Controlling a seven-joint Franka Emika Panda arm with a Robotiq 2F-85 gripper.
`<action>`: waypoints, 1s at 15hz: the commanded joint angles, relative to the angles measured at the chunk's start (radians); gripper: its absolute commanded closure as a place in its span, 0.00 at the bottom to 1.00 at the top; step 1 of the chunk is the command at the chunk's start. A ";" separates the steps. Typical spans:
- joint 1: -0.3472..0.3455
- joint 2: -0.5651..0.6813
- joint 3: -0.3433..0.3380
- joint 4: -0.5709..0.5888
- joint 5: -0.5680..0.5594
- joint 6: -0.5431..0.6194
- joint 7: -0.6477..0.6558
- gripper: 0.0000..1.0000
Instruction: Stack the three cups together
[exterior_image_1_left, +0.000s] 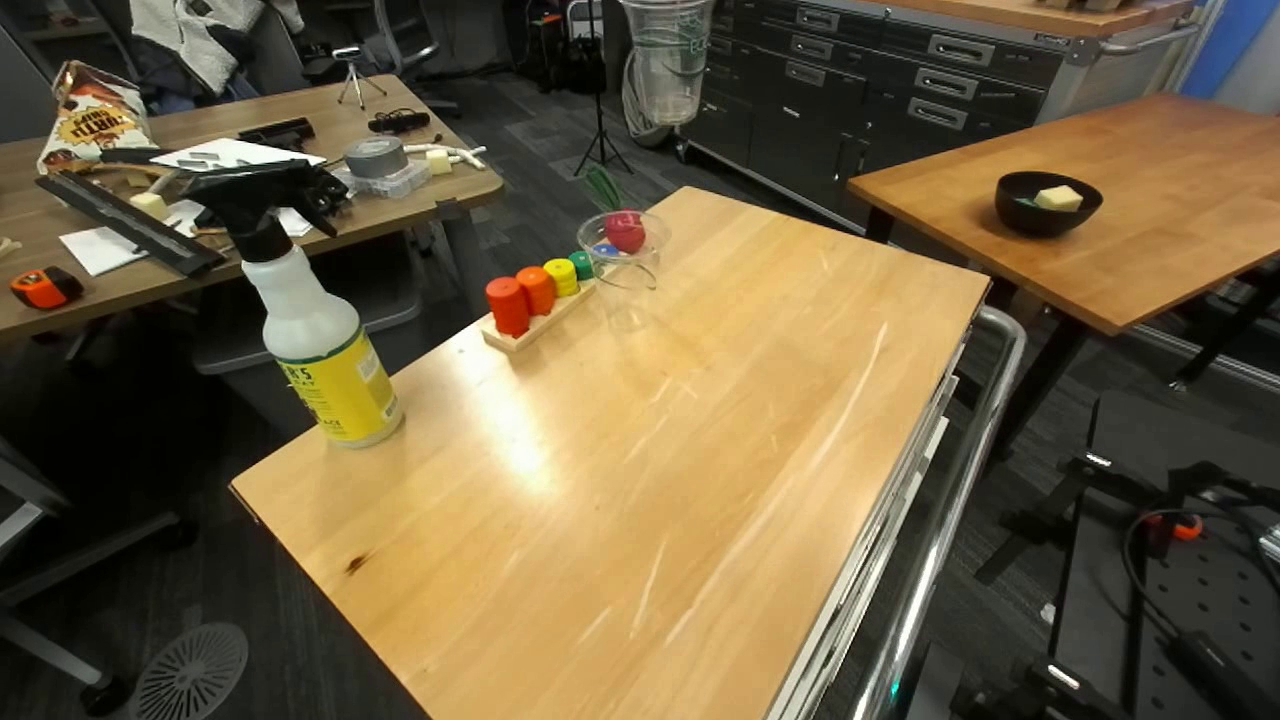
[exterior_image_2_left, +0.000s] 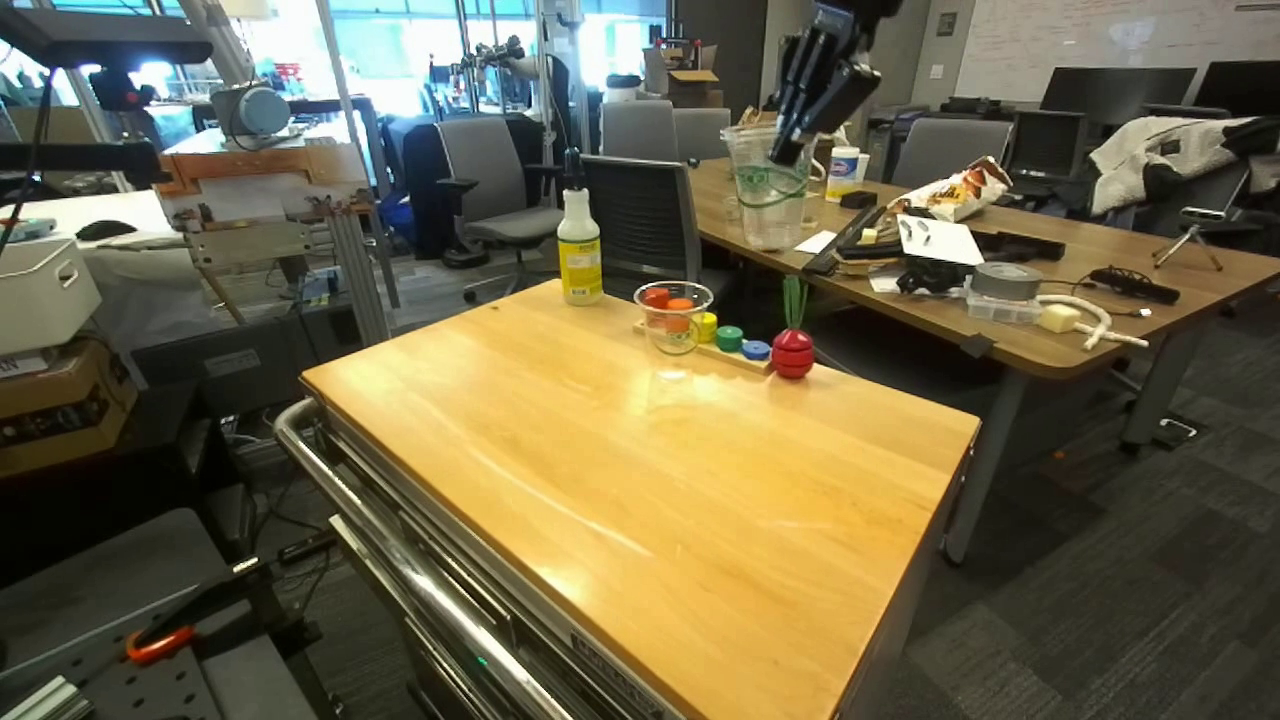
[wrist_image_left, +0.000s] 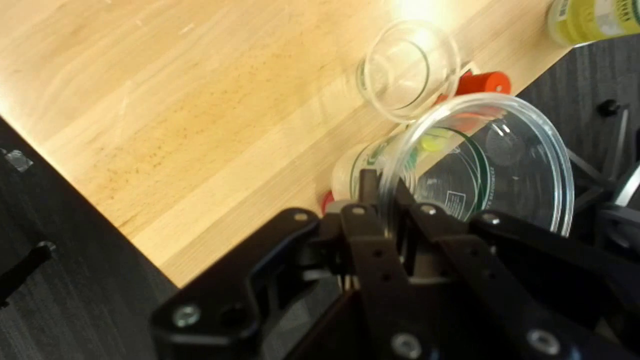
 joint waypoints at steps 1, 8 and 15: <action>0.034 -0.089 0.039 -0.116 0.035 0.053 -0.019 0.98; 0.113 -0.083 0.023 -0.211 0.021 0.120 -0.030 0.98; 0.112 -0.071 0.025 -0.295 0.033 0.133 -0.075 0.98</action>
